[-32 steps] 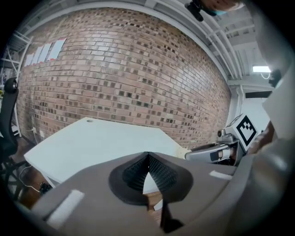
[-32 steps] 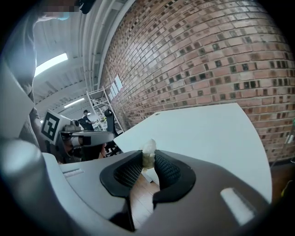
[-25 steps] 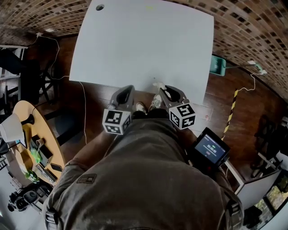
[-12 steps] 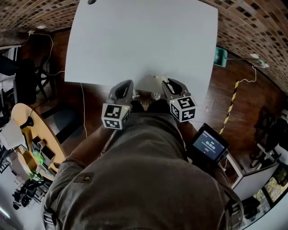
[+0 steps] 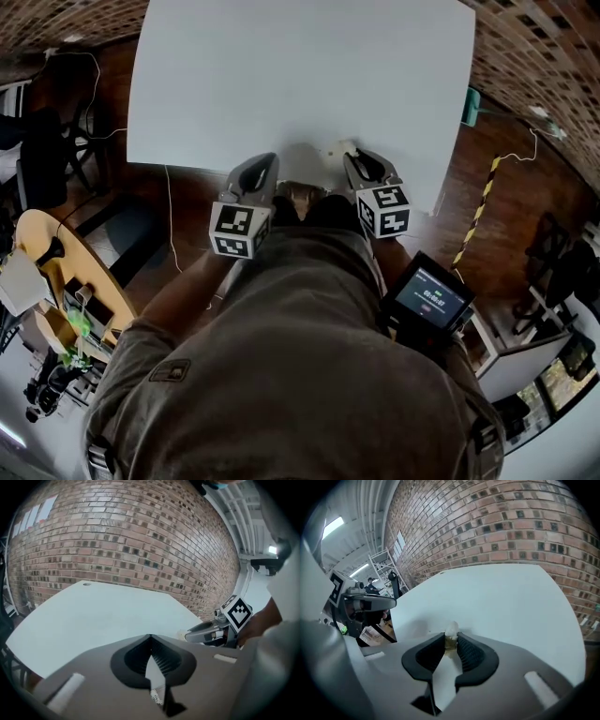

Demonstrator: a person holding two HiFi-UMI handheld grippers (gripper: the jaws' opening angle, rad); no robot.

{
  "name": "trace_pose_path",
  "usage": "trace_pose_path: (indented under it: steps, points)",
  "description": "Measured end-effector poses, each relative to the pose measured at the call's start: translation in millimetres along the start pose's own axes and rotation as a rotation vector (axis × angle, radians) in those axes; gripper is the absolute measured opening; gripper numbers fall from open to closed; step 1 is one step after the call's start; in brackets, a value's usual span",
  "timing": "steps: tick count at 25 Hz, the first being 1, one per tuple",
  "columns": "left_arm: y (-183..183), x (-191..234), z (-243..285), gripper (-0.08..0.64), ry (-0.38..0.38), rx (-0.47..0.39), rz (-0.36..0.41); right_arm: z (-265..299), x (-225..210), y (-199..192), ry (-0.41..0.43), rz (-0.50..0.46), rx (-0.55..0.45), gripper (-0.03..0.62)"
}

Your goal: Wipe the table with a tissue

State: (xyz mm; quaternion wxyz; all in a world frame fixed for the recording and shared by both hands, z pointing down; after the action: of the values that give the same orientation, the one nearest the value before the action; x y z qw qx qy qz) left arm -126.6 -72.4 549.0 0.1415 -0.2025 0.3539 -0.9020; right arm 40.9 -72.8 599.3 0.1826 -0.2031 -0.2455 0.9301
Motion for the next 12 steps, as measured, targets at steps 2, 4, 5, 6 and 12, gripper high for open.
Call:
trace_pose_path:
  steps: [2,4,5,6,12]
  points:
    - [-3,2,2,0.002,-0.004,0.010,-0.006,2,-1,-2,-0.004,0.002,0.012,0.094]
    - [-5,5,3,0.002,-0.005,0.018,-0.009,3,0,-2,-0.008,0.000,0.016,0.092]
    - [-5,7,4,0.002,-0.004,0.020,-0.010,3,0,-2,-0.010,0.000,0.017,0.093]
    - [-5,8,4,0.002,-0.004,0.021,-0.011,3,0,-2,-0.011,0.001,0.019,0.092]
    - [-3,14,0,0.002,-0.009,0.018,-0.015,6,11,-4,-0.002,0.003,0.028,0.092]
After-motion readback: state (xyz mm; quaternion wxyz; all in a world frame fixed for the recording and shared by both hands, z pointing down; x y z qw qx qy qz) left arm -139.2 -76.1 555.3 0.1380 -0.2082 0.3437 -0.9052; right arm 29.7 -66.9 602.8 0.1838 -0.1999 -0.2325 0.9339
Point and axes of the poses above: the fingertips, and each gripper's own axes: z forward along the fingers, x to its left, y out of its top, the point moved 1 cm from there along -z, backward along the fingers, and after that the axes turned 6 degrees about x, right-handed, at the moved point
